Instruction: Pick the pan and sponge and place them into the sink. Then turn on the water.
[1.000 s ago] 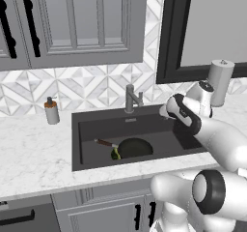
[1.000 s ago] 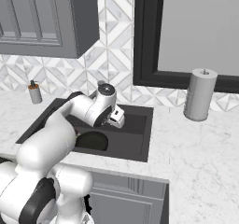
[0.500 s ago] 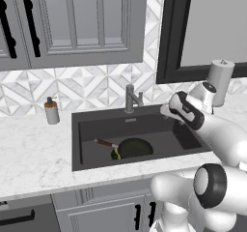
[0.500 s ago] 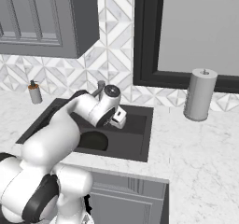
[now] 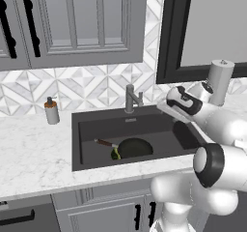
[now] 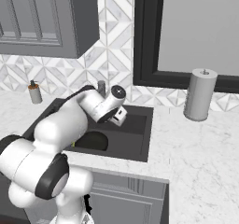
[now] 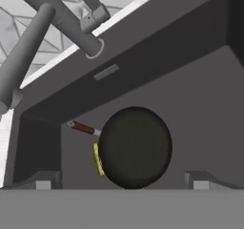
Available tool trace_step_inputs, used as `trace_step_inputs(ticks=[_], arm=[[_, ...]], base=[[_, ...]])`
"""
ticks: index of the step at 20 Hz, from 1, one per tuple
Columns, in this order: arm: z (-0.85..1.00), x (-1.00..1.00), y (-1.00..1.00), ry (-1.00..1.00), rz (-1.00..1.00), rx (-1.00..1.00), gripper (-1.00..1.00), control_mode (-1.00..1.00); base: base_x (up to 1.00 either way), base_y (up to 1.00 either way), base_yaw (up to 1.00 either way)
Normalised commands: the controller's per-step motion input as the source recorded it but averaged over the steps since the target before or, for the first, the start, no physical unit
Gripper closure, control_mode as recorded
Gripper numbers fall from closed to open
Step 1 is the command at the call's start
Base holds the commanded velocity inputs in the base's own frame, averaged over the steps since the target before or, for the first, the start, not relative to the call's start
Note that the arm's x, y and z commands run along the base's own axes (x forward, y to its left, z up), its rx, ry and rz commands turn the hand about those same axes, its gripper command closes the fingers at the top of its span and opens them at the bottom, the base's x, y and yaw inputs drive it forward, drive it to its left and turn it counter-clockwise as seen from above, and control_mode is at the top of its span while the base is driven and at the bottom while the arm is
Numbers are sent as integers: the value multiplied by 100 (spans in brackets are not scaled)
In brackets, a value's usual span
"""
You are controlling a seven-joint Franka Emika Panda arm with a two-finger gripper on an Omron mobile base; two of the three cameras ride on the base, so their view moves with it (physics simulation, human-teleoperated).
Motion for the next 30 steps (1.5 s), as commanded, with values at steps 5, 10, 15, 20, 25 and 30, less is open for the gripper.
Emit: trace_step_inputs(ticks=[5, 10, 15, 20, 25, 30], arm=[[0, 33, 0, 0, 0, 10, -100, -100], [0, 10, 1, 2, 0, 0, -100, -100], [0, 14, 3, 0, 0, 1, -100, -100], [-1, 1, 1, 0, 0, 0, -100, -100], [-1, 21, 4, 0, 0, 2, -100, -100], [0, 29, 0, -4, 0, 11, -100, -100]], base=[[0, 0, 0], [0, 0, 0], [0, 0, 0], [0, 0, 0], [0, 0, 0], [0, 0, 0]])
